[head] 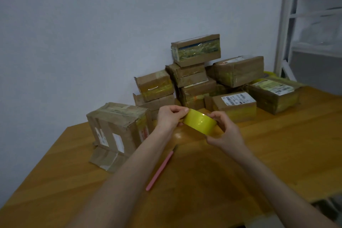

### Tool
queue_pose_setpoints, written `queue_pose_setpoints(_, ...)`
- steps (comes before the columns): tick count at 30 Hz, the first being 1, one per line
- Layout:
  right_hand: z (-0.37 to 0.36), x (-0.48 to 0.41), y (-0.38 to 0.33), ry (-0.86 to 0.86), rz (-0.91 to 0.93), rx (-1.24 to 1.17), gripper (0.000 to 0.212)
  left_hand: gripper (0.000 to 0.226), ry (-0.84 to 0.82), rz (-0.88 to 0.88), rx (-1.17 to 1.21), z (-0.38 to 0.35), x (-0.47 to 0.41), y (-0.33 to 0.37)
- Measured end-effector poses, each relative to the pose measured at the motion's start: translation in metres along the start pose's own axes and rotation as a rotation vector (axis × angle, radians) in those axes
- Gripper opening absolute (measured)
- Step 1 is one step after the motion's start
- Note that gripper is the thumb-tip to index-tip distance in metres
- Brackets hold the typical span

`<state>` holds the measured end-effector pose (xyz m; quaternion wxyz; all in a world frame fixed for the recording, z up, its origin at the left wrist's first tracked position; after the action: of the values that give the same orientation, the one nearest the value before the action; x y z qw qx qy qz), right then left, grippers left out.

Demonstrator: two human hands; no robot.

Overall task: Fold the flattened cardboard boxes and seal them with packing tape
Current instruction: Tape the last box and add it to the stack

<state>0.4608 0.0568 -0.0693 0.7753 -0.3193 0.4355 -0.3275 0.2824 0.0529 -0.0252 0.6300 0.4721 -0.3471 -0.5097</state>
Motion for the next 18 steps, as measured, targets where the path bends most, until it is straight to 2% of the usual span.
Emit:
queue_pose_setpoints(4,0.005,0.004,0.004,0.017,-0.006,0.024,0.066,0.009,0.017,-0.031,-0.171,-0.012,-0.005,0.004)
queue_pose_setpoints(8,0.008,0.006,0.011,0.006,-0.054,0.037,0.066,0.015,-0.052,-0.057,-0.354,-0.025,-0.008,0.006)
queue_pose_setpoints(14,0.013,0.001,0.022,-0.036,-0.150,0.085,0.062,0.022,0.007,-0.122,-0.432,-0.031,-0.003,0.012)
queue_pose_setpoints(18,0.014,-0.001,0.026,-0.050,-0.186,0.127,0.065,0.017,0.032,-0.206,-0.415,-0.036,0.003,0.021)
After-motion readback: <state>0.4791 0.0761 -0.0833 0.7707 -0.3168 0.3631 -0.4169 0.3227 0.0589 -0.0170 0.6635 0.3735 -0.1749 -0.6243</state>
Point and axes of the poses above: each hand's wrist, its own x-axis away from the middle knuckle, its own z-axis out of the back of the hand, y = z × x, the point moved 7 cm from there along -x, towards the middle knuckle, and after that the axes turned 9 degrees about -y, right-handed, at the moved point
